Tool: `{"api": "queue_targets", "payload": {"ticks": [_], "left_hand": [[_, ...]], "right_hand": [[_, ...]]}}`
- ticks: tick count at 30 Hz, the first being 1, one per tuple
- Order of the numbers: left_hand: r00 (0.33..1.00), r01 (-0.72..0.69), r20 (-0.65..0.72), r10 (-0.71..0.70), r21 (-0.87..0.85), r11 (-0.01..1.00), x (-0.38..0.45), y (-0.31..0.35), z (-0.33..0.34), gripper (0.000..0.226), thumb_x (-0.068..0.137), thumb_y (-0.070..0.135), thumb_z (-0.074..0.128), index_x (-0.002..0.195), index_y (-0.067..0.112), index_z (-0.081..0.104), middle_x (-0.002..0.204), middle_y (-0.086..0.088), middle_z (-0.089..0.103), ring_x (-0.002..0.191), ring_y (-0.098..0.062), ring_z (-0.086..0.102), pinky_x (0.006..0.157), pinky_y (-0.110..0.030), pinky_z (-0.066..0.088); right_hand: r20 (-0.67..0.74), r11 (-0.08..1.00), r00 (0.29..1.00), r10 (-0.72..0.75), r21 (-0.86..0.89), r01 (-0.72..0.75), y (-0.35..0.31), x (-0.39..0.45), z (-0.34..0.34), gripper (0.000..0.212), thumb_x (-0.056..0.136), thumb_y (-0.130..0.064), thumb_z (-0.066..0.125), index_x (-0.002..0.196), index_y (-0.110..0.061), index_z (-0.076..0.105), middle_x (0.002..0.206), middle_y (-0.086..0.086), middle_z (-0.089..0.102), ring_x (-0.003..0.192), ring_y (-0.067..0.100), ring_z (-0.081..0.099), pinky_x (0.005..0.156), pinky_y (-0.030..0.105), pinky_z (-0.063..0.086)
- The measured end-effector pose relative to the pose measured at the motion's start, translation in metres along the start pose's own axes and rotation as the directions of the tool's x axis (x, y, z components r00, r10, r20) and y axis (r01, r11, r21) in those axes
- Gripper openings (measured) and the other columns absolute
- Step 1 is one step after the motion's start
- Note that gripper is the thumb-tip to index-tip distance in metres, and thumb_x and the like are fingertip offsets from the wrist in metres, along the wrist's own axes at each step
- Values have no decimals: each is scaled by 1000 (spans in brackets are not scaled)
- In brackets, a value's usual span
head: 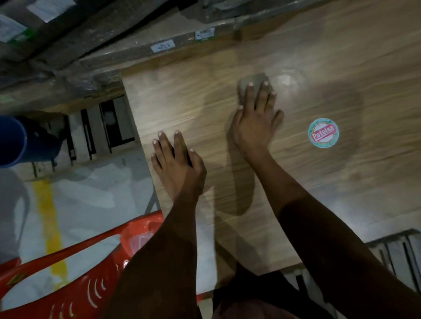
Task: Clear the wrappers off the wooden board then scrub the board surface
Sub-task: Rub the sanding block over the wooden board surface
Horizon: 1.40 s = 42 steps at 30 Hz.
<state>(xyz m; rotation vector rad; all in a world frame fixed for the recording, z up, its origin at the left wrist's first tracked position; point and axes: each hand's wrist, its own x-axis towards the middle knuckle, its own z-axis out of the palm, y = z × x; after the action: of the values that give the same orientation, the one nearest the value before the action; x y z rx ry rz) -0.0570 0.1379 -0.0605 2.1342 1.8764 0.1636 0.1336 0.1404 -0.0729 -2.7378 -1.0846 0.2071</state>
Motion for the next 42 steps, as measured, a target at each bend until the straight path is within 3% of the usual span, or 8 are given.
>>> {"api": "queue_targets", "payload": {"ticks": [5, 10, 15, 17, 22, 28, 35, 42], "left_hand": [[1000, -24, -6, 25, 20, 1000, -2, -1, 1, 61, 102, 40, 38, 160, 27, 24, 171, -11, 11, 159, -29, 6, 127, -52, 10], [999, -18, -33, 18, 11, 1000, -2, 1, 0, 58, 102, 38, 40, 158, 25, 31, 170, -12, 18, 158, -30, 12, 126, -53, 14], [998, -23, -55, 24, 24, 999, -3, 2, 1, 58, 100, 37, 41, 156, 23, 35, 168, -13, 24, 156, -31, 17, 125, -52, 17], [998, -19, -53, 20, 18, 1000, -2, 2, 1, 58, 99, 38, 40, 155, 24, 36, 168, -13, 24, 156, -31, 17, 125, -52, 17], [997, -71, -31, 72, 15, 997, -3, 0, -1, 56, 99, 40, 43, 153, 23, 37, 167, -12, 25, 156, -33, 17, 124, -56, 16], [984, -171, 40, 171, -3, 985, -7, 0, -4, 63, 95, 55, 49, 148, 23, 40, 167, -9, 25, 156, -32, 16, 120, -65, 12], [940, -315, 128, 316, -25, 949, -5, -7, -5, 72, 89, 70, 45, 146, 27, 42, 166, -4, 24, 156, -28, 15, 120, -65, 12], [917, -374, 160, 366, 22, 927, -5, -9, -7, 70, 90, 69, 47, 145, 26, 43, 165, -5, 25, 156, -30, 15, 118, -66, 14]], "right_hand": [[117, 920, 916, -384, -43, 391, 18, -35, -3, 64, 103, -40, 30, 164, -28, 16, 173, 6, 13, 157, 29, 19, 114, 58, 24], [28, 1000, 1000, -13, 21, 13, 41, -25, -10, 63, 102, -38, 34, 163, -29, 22, 172, 5, 16, 157, 29, 20, 113, 61, 26], [147, 939, 929, -339, -10, 344, 38, -67, -9, 64, 104, -40, 30, 164, -28, 14, 173, 6, 9, 158, 31, 14, 115, 59, 23], [132, 930, 927, -352, -59, 362, 57, -69, -11, 62, 104, -42, 30, 164, -31, 15, 173, 3, 12, 158, 26, 18, 116, 57, 23], [39, 998, 997, 70, -9, -69, 79, -87, -14, 61, 105, -39, 37, 163, -32, 18, 172, 3, 15, 157, 28, 19, 113, 58, 27], [155, 945, 937, -312, -51, 323, 89, -139, -18, 63, 105, -46, 28, 164, -32, 13, 173, 3, 9, 159, 26, 14, 113, 55, 26], [102, 998, 994, 47, -46, -42, 116, -149, -21, 59, 107, -40, 28, 164, -27, 19, 171, 11, 15, 155, 33, 25, 112, 57, 30], [187, 926, 925, -330, -129, 356, 101, -180, -22, 58, 105, -37, 29, 162, -24, 30, 170, -3, 23, 155, 26, 28, 109, 50, 30]]}}
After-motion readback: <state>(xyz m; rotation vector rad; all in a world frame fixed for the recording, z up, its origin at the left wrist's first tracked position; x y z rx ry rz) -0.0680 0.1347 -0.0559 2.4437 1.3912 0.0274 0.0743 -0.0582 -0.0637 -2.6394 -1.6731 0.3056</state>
